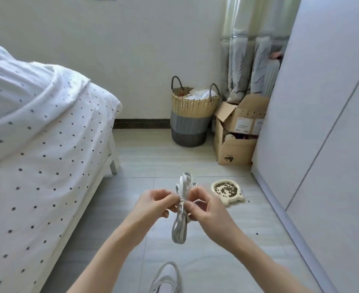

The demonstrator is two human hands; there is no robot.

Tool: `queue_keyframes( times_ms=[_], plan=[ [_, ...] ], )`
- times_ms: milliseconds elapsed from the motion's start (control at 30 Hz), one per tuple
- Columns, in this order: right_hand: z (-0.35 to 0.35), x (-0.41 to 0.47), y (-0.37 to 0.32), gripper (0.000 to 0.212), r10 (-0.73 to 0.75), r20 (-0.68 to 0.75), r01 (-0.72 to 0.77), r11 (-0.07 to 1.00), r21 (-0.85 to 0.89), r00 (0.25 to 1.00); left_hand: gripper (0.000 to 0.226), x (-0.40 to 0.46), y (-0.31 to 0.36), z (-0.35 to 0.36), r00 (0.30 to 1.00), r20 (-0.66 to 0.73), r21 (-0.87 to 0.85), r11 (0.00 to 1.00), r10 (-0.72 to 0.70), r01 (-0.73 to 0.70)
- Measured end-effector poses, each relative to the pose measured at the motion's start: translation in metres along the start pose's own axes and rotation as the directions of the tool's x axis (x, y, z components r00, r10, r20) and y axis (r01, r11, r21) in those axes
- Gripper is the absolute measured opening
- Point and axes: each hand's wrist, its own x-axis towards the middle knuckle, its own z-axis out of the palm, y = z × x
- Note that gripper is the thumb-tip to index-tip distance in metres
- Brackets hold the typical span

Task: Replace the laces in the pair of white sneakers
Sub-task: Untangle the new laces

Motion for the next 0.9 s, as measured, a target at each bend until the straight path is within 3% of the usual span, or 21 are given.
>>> queue_keyframes(
  times_ms=[133,267,300,400,600,733,833,900],
  plan=[
    [-0.008,-0.035,-0.018,0.017,0.003,0.006,-0.002,0.994,-0.113,1.0,0.016,-0.039,0.012,0.005,0.995,0.095,0.175,0.984,-0.001,-0.016],
    [-0.019,-0.06,-0.031,0.019,0.023,0.092,0.005,0.958,-0.288,0.996,0.017,-0.058,0.015,0.016,0.988,0.147,0.447,0.894,-0.05,-0.022],
    [-0.02,-0.065,-0.034,0.019,0.028,0.093,-0.003,0.967,-0.256,0.995,0.017,-0.062,0.016,0.019,0.988,0.152,0.415,0.909,-0.039,-0.028],
    [-0.026,-0.072,-0.044,0.01,0.031,0.045,-0.029,0.999,-0.038,0.999,0.017,-0.068,0.023,0.034,0.99,0.139,0.109,0.994,0.015,-0.03],
    [-0.038,-0.069,-0.049,0.011,0.072,0.107,-0.112,0.89,0.442,0.992,0.014,-0.07,0.031,0.048,0.999,0.015,-0.256,0.966,0.03,-0.025],
    [-0.038,-0.059,-0.046,0.013,0.073,0.098,-0.109,0.892,0.439,0.993,0.016,-0.061,0.029,0.046,0.994,-0.11,-0.249,0.967,0.02,-0.047],
    [-0.037,-0.053,-0.04,0.013,0.086,0.053,-0.099,0.924,0.369,0.995,0.009,-0.058,0.027,0.048,0.994,-0.083,-0.271,0.958,0.07,-0.09],
    [-0.038,-0.048,-0.036,0.011,0.091,0.042,-0.1,0.942,0.321,0.995,0.013,-0.055,0.024,0.048,0.992,-0.081,-0.192,0.975,0.096,-0.11]
  ],
)
